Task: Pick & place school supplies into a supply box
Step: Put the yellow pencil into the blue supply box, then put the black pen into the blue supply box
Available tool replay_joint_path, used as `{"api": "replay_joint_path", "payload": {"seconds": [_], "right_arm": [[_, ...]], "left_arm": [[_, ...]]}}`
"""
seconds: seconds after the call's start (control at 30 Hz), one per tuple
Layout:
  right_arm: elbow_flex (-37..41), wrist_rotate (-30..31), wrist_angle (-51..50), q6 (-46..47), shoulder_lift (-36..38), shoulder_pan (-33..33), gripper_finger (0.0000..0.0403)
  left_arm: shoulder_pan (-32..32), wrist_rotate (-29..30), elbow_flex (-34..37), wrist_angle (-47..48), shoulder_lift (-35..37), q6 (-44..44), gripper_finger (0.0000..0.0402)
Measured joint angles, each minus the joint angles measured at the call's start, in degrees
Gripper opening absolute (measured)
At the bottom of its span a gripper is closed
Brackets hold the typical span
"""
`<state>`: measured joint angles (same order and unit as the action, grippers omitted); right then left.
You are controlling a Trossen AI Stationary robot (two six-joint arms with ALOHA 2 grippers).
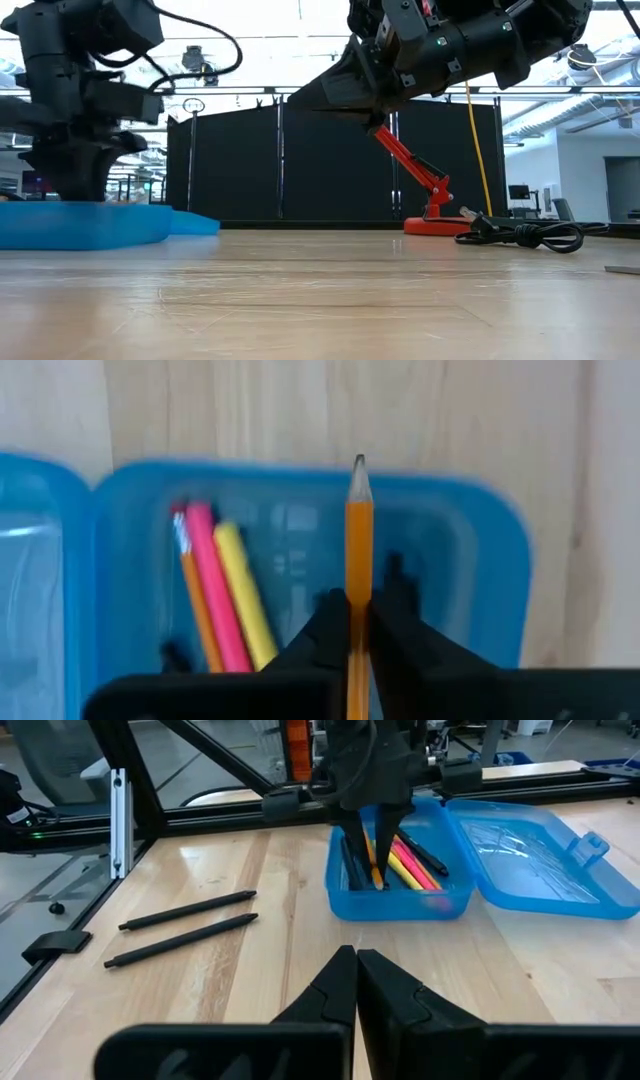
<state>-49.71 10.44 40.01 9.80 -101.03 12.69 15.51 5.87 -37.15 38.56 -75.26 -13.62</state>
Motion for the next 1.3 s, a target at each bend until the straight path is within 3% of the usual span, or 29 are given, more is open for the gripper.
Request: {"api": "replay_joint_path", "payload": {"seconds": [0.13,0.67,0.93,1.03,1.17,1.3], "right_arm": [[0.0,0.0,0.0,0.0,0.0,0.0,0.0001],[0.0,0.0,0.0,0.6,0.0,0.0,0.0001],[0.0,2.3,0.1,3.0,0.0,1.1,0.0001],[0.0,3.0,0.1,3.0,0.0,1.9,0.0001],[0.0,3.0,0.0,3.0,0.0,2.1,0.0001],[0.0,3.0,0.0,3.0,0.0,2.0,0.0001]], "left_arm": [[0.0,0.3,0.0,4.2,0.0,-2.1,0.0036],[0.1,1.7,0.0,4.8,0.5,-4.5,0.0109],[2.6,9.2,0.0,1.3,9.5,-6.2,0.0126],[3.7,5.1,0.0,-3.4,13.9,-6.2,0.0127],[7.3,-6.5,0.0,-9.7,16.7,-1.4,0.0127],[11.2,-8.4,0.0,-15.9,15.9,-1.0,0.0127]]}}
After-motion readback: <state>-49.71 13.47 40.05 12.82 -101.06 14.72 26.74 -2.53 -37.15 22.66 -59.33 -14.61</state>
